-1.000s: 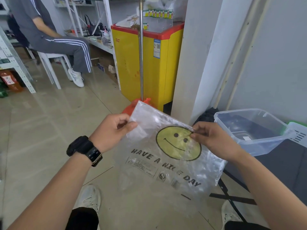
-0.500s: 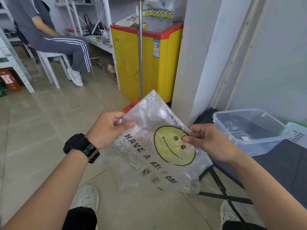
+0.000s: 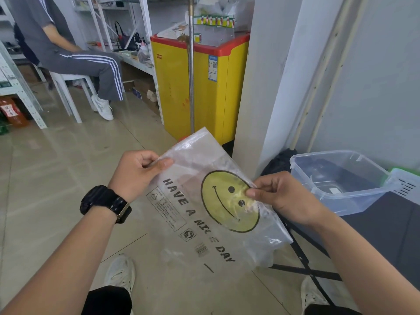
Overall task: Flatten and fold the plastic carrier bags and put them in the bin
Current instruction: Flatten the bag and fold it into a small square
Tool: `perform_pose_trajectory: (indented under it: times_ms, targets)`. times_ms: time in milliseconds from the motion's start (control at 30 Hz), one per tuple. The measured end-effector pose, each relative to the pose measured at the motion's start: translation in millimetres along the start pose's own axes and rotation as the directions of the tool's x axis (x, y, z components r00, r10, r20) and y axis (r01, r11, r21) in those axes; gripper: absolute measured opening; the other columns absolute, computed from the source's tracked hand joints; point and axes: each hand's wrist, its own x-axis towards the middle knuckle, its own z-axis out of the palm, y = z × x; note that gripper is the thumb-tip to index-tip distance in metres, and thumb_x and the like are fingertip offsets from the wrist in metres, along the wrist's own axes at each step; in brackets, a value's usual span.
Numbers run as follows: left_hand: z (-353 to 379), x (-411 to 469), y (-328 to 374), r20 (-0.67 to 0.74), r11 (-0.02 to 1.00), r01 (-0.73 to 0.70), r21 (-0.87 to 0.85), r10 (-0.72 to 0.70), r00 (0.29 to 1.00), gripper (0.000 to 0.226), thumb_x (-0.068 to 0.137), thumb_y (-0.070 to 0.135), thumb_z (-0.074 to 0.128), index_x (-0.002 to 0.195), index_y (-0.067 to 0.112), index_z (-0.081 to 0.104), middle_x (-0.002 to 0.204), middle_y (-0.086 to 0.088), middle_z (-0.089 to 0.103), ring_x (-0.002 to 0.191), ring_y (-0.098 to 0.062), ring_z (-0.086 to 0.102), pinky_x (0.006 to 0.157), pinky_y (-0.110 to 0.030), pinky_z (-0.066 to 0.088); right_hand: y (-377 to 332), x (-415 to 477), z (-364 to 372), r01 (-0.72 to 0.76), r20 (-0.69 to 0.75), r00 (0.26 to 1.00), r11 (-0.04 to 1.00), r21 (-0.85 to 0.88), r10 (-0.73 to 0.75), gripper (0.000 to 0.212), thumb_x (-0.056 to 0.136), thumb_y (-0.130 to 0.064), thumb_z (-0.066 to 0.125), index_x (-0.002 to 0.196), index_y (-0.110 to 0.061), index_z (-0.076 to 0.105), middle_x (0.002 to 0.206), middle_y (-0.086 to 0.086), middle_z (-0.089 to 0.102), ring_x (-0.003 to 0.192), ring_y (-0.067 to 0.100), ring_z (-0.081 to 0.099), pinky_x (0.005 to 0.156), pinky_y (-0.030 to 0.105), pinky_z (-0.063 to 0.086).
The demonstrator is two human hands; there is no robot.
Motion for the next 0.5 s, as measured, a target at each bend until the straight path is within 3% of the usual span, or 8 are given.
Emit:
perform_pose_trajectory:
  times_ms: [67,100,167,233,300,367,433,500]
  targets:
    - [1,0,-1,0.011,0.997,0.010,0.073,-0.011,1.000,0.059,0.072,0.068,0.065,0.081,0.009,0.068,0.070,-0.001,0.070,0.060,-0.008,0.058,0.061,-0.021,0.046,-1,1,2,0.005,-0.030,1.000,1.000,0.004,-0.005,0.024,0.084,-0.033,0.075,0.082,-0.009,0.078,0.084,0.023,0.076,0.078,0.043,0.070,0.078,0.050,0.054]
    - [3,-1,-1,-0.014,0.987,0.005,0.159,-0.003,1.000,0.058,0.072,0.070,0.063,0.095,0.017,0.068,0.089,0.002,0.071,0.077,-0.006,0.062,0.070,-0.025,0.047,-2,1,3,0.013,-0.049,0.999,1.000,0.008,-0.013,0.022,0.086,-0.029,0.074,0.082,-0.008,0.078,0.084,0.021,0.076,0.080,0.044,0.071,0.081,0.051,0.055]
    - [12,-5,5,-0.136,0.941,-0.023,0.337,0.073,0.988,0.056,0.076,0.060,0.067,0.121,0.029,0.057,0.122,0.008,0.058,0.109,-0.006,0.055,0.083,-0.030,0.044,-3,1,4,0.032,-0.072,0.997,0.999,0.004,-0.032,0.018,0.090,-0.019,0.070,0.082,-0.004,0.077,0.084,0.017,0.077,0.085,0.046,0.070,0.086,0.056,0.055]
    - [29,-14,22,-0.220,0.904,-0.115,0.411,0.221,0.950,0.046,0.083,0.046,0.067,0.124,0.030,0.054,0.126,0.008,0.052,0.112,-0.008,0.053,0.081,-0.025,0.040,-3,2,10,0.038,-0.080,0.996,0.999,-0.028,-0.041,0.019,0.093,-0.018,0.068,0.083,-0.003,0.076,0.082,0.016,0.077,0.084,0.048,0.069,0.085,0.059,0.055]
    - [52,-24,35,-0.109,0.876,-0.223,0.428,0.295,0.949,0.039,0.090,0.046,0.056,0.124,0.028,0.056,0.126,0.009,0.053,0.111,-0.007,0.053,0.079,-0.021,0.041,-3,3,20,0.055,-0.077,0.995,0.996,-0.064,-0.060,0.021,0.094,-0.022,0.067,0.084,-0.004,0.074,0.080,0.019,0.076,0.081,0.052,0.065,0.078,0.061,0.055]
    - [76,-33,33,0.093,0.895,-0.251,0.369,0.233,0.968,0.046,0.095,0.054,0.041,0.133,0.029,0.051,0.136,0.013,0.048,0.121,-0.004,0.048,0.088,-0.026,0.045,-2,5,29,0.067,-0.042,0.997,0.993,-0.094,-0.071,0.022,0.095,-0.021,0.066,0.086,-0.002,0.071,0.079,0.023,0.073,0.076,0.052,0.064,0.072,0.055,0.057]
    - [91,-39,29,0.252,0.956,-0.183,0.230,0.123,0.960,0.054,0.097,0.058,0.033,0.142,0.032,0.043,0.148,0.015,0.041,0.131,-0.001,0.041,0.102,-0.030,0.044,-2,5,37,0.085,0.012,0.996,0.993,-0.080,-0.085,0.013,0.093,-0.013,0.068,0.092,0.001,0.070,0.079,0.016,0.075,0.070,0.038,0.069,0.063,0.037,0.054]
    - [98,-42,26,0.379,0.999,-0.043,0.033,0.027,0.925,0.059,0.095,0.062,0.033,0.145,0.032,0.041,0.149,0.015,0.041,0.130,0.005,0.041,0.106,-0.018,0.038,-6,3,42,0.088,0.097,0.992,0.994,-0.061,-0.082,0.014,0.088,-0.002,0.072,0.102,-0.002,0.070,0.083,0.003,0.073,0.072,0.015,0.070,0.071,0.026,0.056]
